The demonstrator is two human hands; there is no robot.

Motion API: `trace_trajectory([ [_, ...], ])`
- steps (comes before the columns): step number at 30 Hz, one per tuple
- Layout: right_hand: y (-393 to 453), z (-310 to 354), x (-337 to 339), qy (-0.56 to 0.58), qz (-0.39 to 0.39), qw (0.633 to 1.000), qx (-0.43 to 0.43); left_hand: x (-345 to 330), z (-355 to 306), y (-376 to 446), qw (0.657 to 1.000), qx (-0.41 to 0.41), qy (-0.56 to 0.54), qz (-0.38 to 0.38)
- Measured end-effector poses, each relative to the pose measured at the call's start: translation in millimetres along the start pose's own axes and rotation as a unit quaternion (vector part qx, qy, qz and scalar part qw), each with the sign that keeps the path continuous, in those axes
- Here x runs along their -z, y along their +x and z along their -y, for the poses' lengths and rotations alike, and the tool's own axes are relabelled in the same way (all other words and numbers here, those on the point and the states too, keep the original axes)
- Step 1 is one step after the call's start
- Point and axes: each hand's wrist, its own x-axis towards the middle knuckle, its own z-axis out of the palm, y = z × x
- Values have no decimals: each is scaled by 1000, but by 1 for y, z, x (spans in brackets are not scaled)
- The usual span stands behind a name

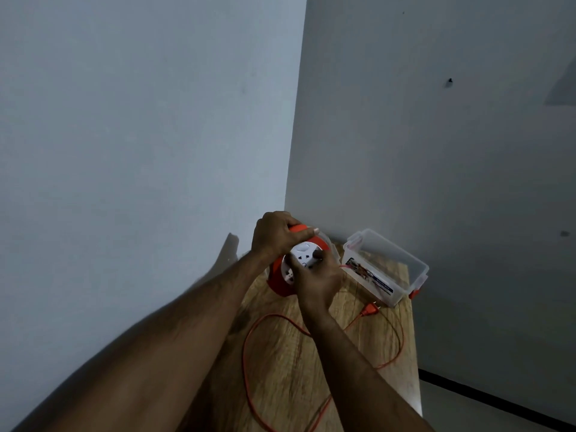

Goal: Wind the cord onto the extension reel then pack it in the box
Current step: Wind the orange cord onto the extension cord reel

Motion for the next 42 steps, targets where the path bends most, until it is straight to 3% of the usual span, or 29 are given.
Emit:
trace_trajectory([
  [2,2,4,-6,47,-16,984,-171,-2,-1,-1,1000,-8,11,-12],
  [4,7,5,-8,212,41,921,-326,-7,-3,-3,999,-21,26,-13],
  [6,10,11,-6,374,107,829,-403,-10,-1,-5,999,-22,27,-10],
  [8,15,17,-6,454,75,756,-466,-9,1,-6,1000,-16,23,-12],
  [10,16,27,-5,475,35,718,-508,-7,5,-5,1000,-13,21,-16],
  [12,14,29,0,454,39,733,-506,-5,9,-4,1000,0,21,-19],
  [13,12,24,2,427,41,756,-495,-4,11,-4,1000,9,22,-17],
  [14,8,18,6,373,39,805,-460,-2,13,-3,1000,16,23,-14],
  [15,3,12,10,279,29,882,-378,-1,14,-3,999,21,24,-11],
  [16,-2,3,13,158,24,958,-237,0,15,-2,999,25,24,-8],
  [17,-8,-2,17,26,17,997,-72,1,15,-2,999,27,24,-6],
  [18,-10,-5,21,-79,14,995,60,1,14,-1,999,29,24,-6],
  [19,-12,-6,23,-151,22,979,135,1,14,-1,999,31,23,-6],
  [21,-10,-7,20,-254,50,949,182,-2,14,-1,999,35,17,-3],
  [24,-6,-9,13,-310,74,928,191,-6,10,0,999,37,0,4],
  [29,7,-4,11,-274,102,942,164,-6,5,2,999,32,6,-3],
  [36,8,-3,9,-37,53,993,102,0,5,0,1000,21,5,-4],
  [38,6,-1,3,1,1,1000,20,-1,3,0,1000,22,4,-12],
  [40,7,4,-4,60,-20,987,-151,-3,0,-2,1000,19,11,-21],
  [41,10,10,-7,140,-15,953,-269,-5,-1,-3,1000,13,18,-22],
  [42,13,19,-10,244,-9,889,-386,-7,-1,-4,999,4,24,-21],
])
